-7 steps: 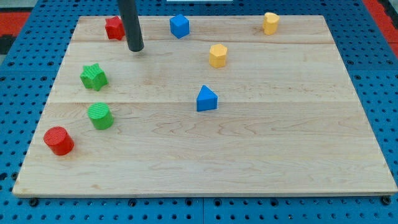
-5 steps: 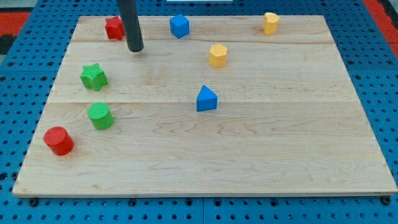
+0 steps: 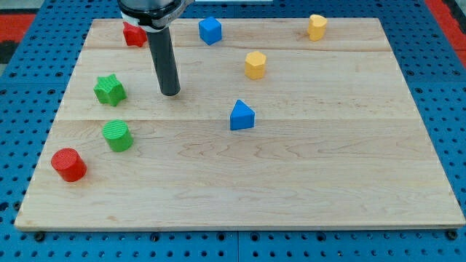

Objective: Push the blue triangle right and up

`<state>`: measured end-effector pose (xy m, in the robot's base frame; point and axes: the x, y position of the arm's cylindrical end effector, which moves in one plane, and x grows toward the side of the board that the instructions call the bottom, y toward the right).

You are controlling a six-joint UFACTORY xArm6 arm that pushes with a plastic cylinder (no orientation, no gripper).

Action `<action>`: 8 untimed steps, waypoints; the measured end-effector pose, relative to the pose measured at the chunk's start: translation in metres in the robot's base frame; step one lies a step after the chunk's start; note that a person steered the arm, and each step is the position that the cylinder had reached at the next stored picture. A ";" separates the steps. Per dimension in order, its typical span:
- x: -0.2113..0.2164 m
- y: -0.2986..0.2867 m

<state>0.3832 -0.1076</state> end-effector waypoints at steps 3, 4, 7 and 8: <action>0.031 0.015; 0.062 0.047; 0.077 0.165; 0.079 0.198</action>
<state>0.4620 0.0908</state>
